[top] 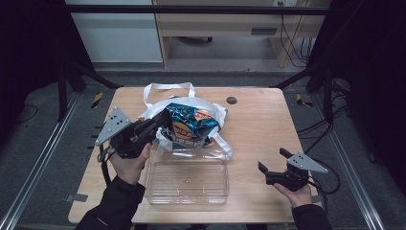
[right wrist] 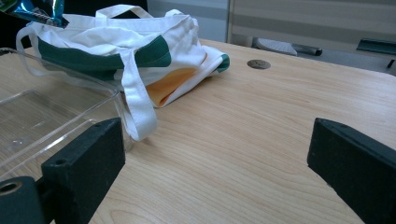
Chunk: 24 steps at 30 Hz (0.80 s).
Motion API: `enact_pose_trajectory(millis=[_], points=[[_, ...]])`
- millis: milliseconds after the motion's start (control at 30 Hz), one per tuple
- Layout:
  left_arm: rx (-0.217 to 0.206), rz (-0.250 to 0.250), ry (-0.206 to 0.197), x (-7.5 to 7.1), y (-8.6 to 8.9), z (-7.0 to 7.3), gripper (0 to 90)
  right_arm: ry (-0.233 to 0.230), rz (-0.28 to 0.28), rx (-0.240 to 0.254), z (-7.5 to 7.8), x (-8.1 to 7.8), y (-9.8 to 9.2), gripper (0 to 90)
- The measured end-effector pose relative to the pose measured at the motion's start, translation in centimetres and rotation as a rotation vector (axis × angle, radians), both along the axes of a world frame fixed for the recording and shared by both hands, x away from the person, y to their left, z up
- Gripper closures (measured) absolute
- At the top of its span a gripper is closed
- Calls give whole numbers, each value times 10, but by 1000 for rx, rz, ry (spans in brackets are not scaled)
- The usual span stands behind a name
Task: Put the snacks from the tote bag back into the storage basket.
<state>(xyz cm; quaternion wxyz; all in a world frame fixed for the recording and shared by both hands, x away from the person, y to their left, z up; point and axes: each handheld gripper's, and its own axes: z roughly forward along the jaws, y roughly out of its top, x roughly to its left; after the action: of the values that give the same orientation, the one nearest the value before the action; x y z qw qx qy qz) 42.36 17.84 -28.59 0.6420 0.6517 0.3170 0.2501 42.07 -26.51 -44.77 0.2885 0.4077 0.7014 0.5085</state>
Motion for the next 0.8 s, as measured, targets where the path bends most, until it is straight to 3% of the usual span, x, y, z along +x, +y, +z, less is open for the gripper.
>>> enact_pose_trajectory(millis=[433, 800], points=[[53, -4, 30, -30, -3, -7, 899, -2, -5, -2, 1, -2, 0, 47], [72, 20, 103, -45, 5, -28, 898, -5, -7, -2, 1, -4, 0, 48]])
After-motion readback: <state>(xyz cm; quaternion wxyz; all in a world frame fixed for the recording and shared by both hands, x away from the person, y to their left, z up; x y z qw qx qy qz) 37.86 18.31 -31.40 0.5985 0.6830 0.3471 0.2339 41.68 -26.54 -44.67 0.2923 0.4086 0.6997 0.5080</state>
